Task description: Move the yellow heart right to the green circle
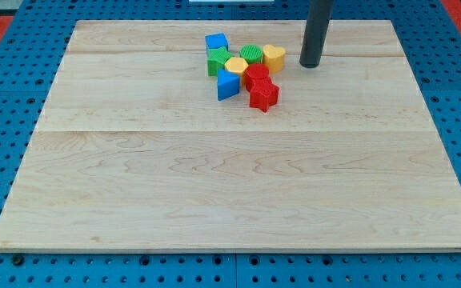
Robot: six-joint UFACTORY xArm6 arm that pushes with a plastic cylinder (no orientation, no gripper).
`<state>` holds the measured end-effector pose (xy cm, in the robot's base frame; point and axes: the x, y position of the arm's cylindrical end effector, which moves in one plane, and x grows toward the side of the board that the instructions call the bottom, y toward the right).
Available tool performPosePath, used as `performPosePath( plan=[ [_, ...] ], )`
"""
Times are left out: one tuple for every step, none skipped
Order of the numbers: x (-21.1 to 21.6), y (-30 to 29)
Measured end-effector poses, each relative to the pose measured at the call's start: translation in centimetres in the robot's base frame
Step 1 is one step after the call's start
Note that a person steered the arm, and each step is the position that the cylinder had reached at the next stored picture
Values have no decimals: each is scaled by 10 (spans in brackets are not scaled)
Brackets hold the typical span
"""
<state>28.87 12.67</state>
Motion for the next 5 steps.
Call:
performPosePath(
  plan=[
    [-26,-24],
    [-26,-89],
    [-33,-67],
    [-55,-18],
    [60,1]
  ],
)
